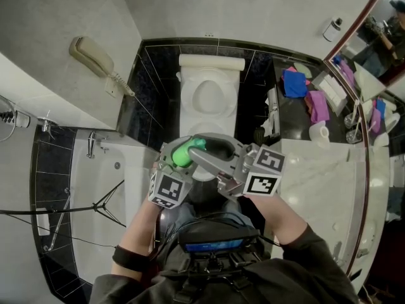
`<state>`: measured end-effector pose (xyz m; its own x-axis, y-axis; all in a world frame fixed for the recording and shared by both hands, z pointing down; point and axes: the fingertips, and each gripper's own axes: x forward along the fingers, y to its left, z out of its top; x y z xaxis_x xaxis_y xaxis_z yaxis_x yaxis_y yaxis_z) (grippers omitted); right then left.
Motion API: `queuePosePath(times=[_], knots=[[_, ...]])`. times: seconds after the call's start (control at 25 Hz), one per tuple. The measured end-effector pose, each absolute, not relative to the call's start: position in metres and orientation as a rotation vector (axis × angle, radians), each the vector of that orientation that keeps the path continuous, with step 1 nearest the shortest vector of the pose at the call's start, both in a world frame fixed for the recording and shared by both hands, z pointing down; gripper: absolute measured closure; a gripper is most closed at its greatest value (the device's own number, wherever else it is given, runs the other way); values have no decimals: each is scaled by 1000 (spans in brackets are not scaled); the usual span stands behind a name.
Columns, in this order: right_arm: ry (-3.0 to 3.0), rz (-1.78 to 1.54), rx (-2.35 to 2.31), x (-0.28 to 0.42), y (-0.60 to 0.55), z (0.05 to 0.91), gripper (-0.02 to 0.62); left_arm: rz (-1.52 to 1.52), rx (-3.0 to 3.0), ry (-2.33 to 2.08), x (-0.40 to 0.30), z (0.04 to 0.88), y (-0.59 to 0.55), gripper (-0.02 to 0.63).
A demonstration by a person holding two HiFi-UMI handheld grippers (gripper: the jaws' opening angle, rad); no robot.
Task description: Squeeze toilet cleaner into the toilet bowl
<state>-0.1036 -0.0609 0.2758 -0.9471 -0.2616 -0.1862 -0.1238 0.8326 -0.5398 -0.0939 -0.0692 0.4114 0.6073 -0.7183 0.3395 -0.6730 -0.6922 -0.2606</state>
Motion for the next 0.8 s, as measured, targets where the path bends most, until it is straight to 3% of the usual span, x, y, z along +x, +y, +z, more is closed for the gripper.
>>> queuePosePath(times=[0.44,0.8], knots=[[2774,-509,54,-96,-30,262,448,-552,-3130,584,-55,403,-14,416],[2742,-448,60,-89,-37,263,446,-587,-3081,602,-59,405,-18,416]])
